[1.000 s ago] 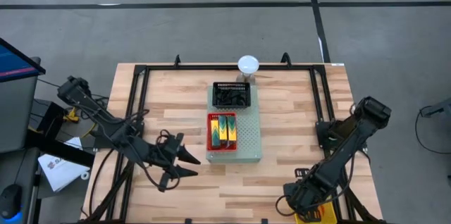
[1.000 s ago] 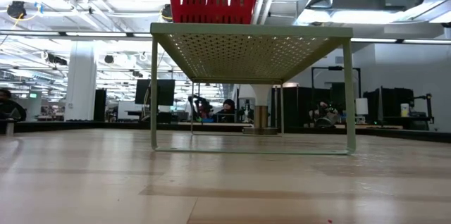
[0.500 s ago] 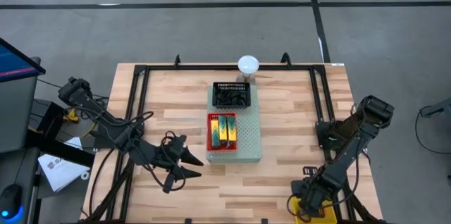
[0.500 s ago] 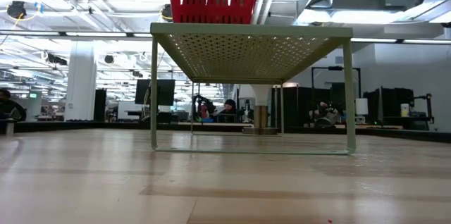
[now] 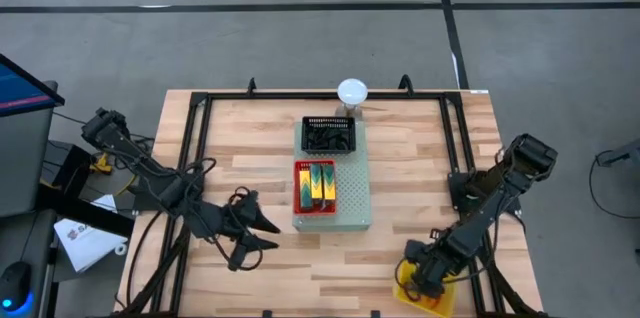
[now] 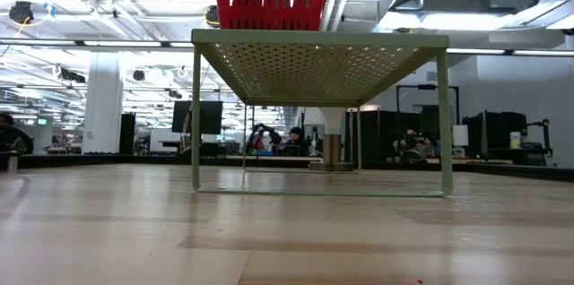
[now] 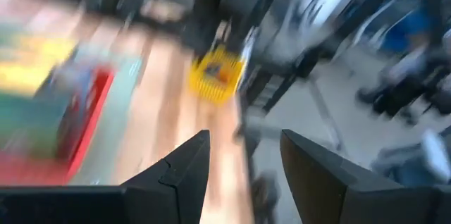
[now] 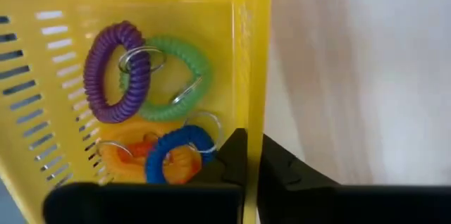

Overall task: Pick & Place Office Desk Supplies
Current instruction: Put the yellow bin on the shelf

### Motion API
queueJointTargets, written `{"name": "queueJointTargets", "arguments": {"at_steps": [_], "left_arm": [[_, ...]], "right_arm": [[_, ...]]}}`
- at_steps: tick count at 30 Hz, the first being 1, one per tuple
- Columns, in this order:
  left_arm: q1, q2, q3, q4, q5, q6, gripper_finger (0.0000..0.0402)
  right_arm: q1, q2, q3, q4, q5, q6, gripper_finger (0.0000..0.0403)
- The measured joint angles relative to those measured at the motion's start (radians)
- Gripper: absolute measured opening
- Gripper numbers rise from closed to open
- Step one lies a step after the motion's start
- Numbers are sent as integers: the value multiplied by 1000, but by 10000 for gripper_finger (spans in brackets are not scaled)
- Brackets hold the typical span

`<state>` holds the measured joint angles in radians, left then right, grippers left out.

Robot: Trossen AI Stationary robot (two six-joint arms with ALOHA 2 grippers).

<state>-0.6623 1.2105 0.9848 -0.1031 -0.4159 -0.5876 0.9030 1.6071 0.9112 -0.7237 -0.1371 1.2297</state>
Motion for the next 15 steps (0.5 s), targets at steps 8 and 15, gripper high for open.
{"name": "queueJointTargets", "arguments": {"at_steps": [8,15], "left_arm": [[-59,-162,-1,-466,-6,-185,168],[-171,-340,0,-573,-132,-254,168]], "right_arm": [[-136,-60,0,-49,144,187,4],[-177,-268,-1,-258,239,316,2]]}}
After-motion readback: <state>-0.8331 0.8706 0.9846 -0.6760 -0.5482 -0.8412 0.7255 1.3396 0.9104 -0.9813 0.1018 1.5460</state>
